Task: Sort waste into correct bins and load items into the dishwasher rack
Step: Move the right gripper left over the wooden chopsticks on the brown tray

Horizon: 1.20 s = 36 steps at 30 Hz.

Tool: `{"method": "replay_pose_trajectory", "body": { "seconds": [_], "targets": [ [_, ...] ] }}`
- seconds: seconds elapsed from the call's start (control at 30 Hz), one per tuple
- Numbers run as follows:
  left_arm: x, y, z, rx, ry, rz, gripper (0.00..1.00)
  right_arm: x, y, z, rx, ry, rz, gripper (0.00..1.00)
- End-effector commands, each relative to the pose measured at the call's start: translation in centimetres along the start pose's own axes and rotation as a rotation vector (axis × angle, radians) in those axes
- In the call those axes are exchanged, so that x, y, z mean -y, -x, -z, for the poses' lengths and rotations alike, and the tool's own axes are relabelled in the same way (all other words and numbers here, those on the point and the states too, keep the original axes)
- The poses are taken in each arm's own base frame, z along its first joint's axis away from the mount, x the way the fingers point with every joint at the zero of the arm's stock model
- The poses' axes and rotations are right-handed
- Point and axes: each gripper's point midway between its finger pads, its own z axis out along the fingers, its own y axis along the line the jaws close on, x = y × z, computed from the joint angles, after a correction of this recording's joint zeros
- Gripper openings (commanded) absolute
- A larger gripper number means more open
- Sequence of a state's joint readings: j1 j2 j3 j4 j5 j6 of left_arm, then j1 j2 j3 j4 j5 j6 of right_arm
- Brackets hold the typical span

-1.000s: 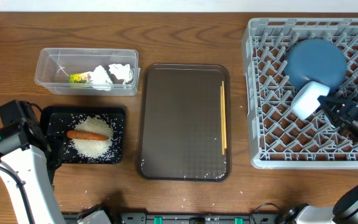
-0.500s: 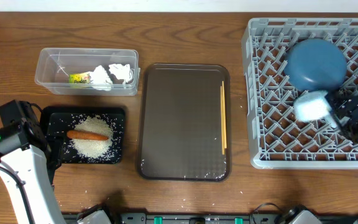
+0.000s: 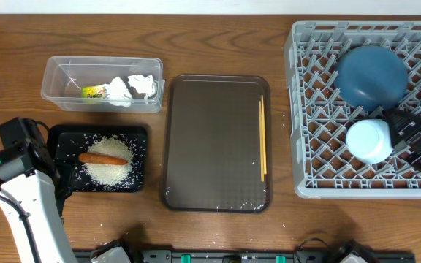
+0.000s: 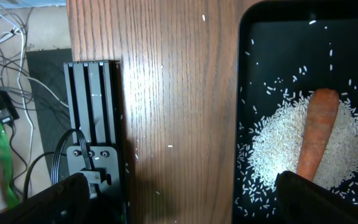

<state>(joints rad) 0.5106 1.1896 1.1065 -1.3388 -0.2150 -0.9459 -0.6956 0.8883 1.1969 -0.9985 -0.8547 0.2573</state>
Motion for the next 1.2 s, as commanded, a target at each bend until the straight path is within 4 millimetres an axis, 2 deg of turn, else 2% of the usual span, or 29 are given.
{"method": "replay_pose_trajectory", "body": {
  "seconds": [0.0,0.1,0.2,0.3,0.43,0.5,0.67,0.9,0.97,1.07,1.17],
  "targets": [
    [-0.2,0.1,-0.1,-0.001,0.014,0.001,0.98,-0.8,-0.9,0.1,-0.017,-0.028,0.023,0.99],
    [-0.2,0.1,-0.1,-0.001,0.014,0.001,0.98,-2.2,-3.0,-0.5,-0.101,0.018,0.045,0.99],
    [-0.2,0.1,-0.1,-0.001,0.014,0.001,0.98,-6.1,-5.4,-1.0,-0.209,0.228,0.134,0.99],
    [-0.2,0.1,-0.1,-0.001,0.013,0.001,0.98,-7.7,-6.5,-2.0,-0.253,0.288,0.208,0.99],
    [-0.2,0.1,-0.1,-0.001,0.014,0.001,0.98,-6.9,-7.6,-4.5,-0.289,0.151,0.238,0.99],
    [-0.2,0.1,-0.1,-0.001,0.014,0.001,0.98,-6.4,-9.0,-6.1,-0.329,0.068,0.279,0.98],
    [-0.2,0.1,-0.1,-0.001,0.014,0.001,0.98,-5.8,-13.7,-11.1,-0.444,-0.129,0.390,0.98],
    [-0.2,0.1,-0.1,-0.001,0.014,0.001,0.98,-6.1,-19.5,-18.1,-0.567,-0.272,0.495,0.98],
    [-0.2,0.1,-0.1,-0.001,0.014,0.001,0.98,-6.1,-20.6,-19.8,-0.607,-0.296,0.504,0.97],
    [-0.2,0.1,-0.1,-0.001,0.014,0.001,0.98,-5.8,-21.7,-22.2,-0.649,-0.332,0.512,0.80],
    [-0.2,0.1,-0.1,-0.001,0.014,0.001,0.98,-5.4,-22.6,-24.4,-0.679,-0.359,0.516,0.85]
  ]
}}
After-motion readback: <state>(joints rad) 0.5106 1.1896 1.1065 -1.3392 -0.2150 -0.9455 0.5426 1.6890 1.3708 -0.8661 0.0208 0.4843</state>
